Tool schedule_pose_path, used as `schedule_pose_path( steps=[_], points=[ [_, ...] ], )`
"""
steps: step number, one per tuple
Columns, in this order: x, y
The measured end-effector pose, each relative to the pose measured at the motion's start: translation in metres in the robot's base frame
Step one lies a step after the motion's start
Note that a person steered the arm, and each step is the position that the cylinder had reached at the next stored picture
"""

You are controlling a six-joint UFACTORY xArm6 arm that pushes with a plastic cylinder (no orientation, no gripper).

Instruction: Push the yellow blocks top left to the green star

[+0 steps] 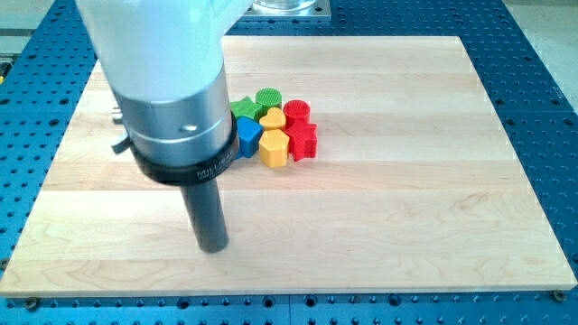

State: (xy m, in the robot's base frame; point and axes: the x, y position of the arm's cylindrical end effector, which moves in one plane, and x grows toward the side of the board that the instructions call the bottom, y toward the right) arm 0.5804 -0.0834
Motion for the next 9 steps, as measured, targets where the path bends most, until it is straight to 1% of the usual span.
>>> schedule_pose_path(
  steps=[1, 2, 3, 4, 5, 6, 7, 8, 9],
  points=[
    [0.016, 0.003],
    [-0.036, 0.048],
    [-0.093, 0.061],
    [-0.109, 0.035],
    [-0.155, 0.05],
    [-0.087, 0.054],
    [-0.099, 0.099],
    [-0.138, 0.104],
    [-0.16, 0.089]
  ],
)
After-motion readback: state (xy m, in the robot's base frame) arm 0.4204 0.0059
